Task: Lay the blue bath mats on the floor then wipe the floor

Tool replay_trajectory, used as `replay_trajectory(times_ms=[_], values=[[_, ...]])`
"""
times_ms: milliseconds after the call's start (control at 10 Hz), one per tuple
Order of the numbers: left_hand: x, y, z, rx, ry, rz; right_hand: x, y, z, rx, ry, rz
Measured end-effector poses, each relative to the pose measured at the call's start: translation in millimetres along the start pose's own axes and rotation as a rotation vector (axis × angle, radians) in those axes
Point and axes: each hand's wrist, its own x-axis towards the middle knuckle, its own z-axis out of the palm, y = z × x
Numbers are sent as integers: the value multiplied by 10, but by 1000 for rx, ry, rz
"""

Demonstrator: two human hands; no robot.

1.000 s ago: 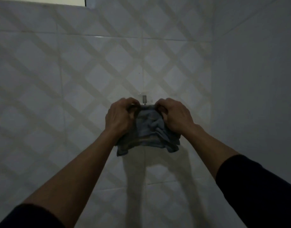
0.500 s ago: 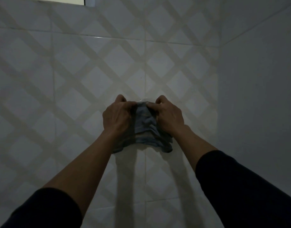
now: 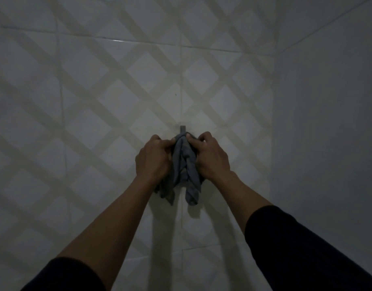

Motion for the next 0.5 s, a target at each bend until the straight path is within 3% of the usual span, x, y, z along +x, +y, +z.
replay_trajectory(times_ms=[300, 500], values=[[-277, 130, -130, 273, -299, -35, -401, -112, -128, -123, -243, 41], [-1090, 137, -26, 294, -387, -129, -1158, -35, 1, -80, -380, 108]])
